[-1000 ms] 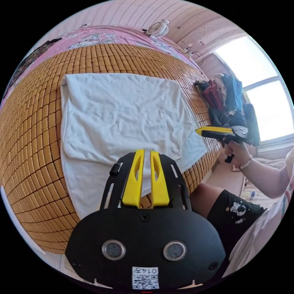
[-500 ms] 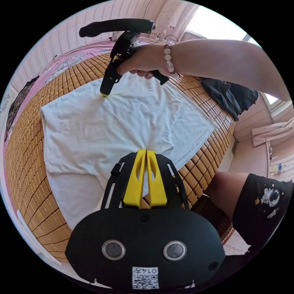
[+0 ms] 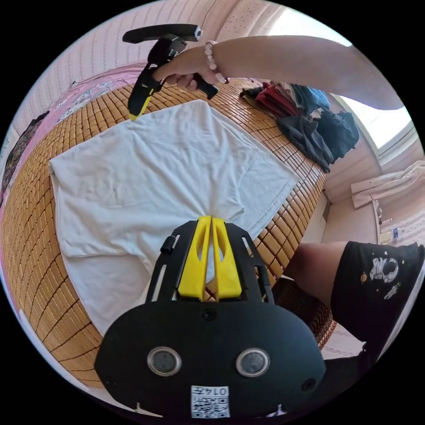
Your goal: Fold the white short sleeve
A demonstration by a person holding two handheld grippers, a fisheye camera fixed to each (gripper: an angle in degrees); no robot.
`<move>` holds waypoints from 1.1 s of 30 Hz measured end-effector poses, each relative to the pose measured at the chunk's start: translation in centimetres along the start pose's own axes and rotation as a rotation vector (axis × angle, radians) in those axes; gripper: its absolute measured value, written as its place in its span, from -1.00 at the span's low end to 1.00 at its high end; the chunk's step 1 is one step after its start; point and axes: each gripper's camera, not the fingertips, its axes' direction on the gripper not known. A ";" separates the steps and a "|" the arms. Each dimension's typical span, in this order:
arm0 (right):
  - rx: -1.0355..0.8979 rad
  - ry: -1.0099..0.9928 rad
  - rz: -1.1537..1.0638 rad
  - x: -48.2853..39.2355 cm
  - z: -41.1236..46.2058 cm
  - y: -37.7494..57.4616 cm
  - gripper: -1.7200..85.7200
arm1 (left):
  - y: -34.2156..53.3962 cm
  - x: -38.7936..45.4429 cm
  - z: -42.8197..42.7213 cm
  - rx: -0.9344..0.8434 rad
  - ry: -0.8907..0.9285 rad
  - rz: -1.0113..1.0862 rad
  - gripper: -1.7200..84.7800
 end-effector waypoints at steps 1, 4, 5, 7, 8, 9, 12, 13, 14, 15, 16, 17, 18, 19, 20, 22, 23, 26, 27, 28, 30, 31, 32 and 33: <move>0.019 -0.004 0.026 0.7 -1.0 1.7 -0.97 | -0.1 0.1 -0.5 0.016 0.026 -0.002 -0.92; 0.054 0.016 0.209 3.8 -4.7 12.5 -0.97 | -0.8 1.1 -2.1 0.107 0.136 0.036 -0.82; 0.031 0.014 0.295 4.8 -5.4 17.1 -0.96 | -1.3 1.9 -2.3 0.138 0.151 0.069 -0.78; -0.023 -0.022 0.414 5.9 -5.8 23.8 -0.91 | -2.2 3.2 -2.2 0.177 0.157 0.114 -0.73; -0.065 -0.053 0.491 6.4 -5.7 27.8 -0.84 | -2.9 3.9 -1.8 0.193 0.162 0.125 -0.70; -0.086 -0.085 0.556 6.8 -5.6 31.2 -0.80 | -3.6 4.7 -1.5 0.197 0.175 0.132 -0.68; -0.064 -0.123 0.674 7.5 -6.0 36.8 -0.75 | -5.4 6.8 -0.2 0.172 0.200 0.171 -0.61; -0.066 -0.127 0.690 7.7 -5.9 37.5 -0.75 | -5.6 7.2 0.0 0.164 0.200 0.181 -0.60; -0.081 -0.127 0.717 8.2 -5.7 38.6 -0.76 | -6.1 8.1 0.6 0.149 0.199 0.205 -0.58; -0.098 -0.128 0.732 8.7 -5.5 39.5 -0.79 | -6.6 8.9 1.1 0.129 0.194 0.217 -0.54; -0.102 -0.137 0.735 9.0 -5.5 39.8 -0.82 | -6.8 9.3 1.4 0.118 0.191 0.220 -0.53; -0.104 -0.144 0.746 9.5 -5.7 40.5 -0.88 | -7.2 9.9 1.9 0.096 0.186 0.232 -0.50; -0.090 -0.156 0.750 10.0 -6.2 41.0 -0.91 | -7.6 10.6 2.4 0.078 0.183 0.245 -0.47; -0.077 -0.172 0.747 10.2 -6.6 41.3 -0.93 | -7.8 10.9 2.6 0.071 0.181 0.252 -0.45; -0.046 -0.207 0.750 10.8 -7.5 41.7 -0.94 | -8.2 11.6 2.9 0.059 0.177 0.263 -0.43; 0.029 -0.281 0.764 11.7 -9.4 42.4 -0.95 | -8.8 12.4 3.3 0.046 0.163 0.276 -0.39; 0.099 -0.347 0.768 12.4 -10.9 42.7 -0.95 | -9.3 12.9 3.6 0.038 0.146 0.282 -0.36; 0.244 -0.499 0.753 13.9 -14.0 43.0 -0.95 | -10.5 13.3 4.1 0.027 0.080 0.304 -0.33; 0.276 -0.523 0.744 14.3 -14.8 43.1 -0.95 | -11.0 13.1 4.0 0.044 0.079 0.288 -0.33; 0.287 -0.533 0.739 14.4 -15.2 43.1 -0.95 | -11.2 12.9 4.0 0.051 0.086 0.276 -0.34; 0.318 -0.565 0.723 14.7 -15.7 43.1 -0.95 | -12.3 12.8 4.4 0.054 0.083 0.259 -0.39; 0.320 -0.574 0.717 14.7 -15.7 43.1 -0.95 | -12.5 12.8 4.5 0.054 0.079 0.258 -0.40; 0.313 -0.593 0.707 14.7 -15.6 43.0 -0.95 | -13.0 12.8 4.8 0.033 0.097 0.248 -0.44; 0.303 -0.610 0.697 14.7 -15.4 42.9 -0.95 | -13.6 12.7 5.0 0.001 0.114 0.228 -0.50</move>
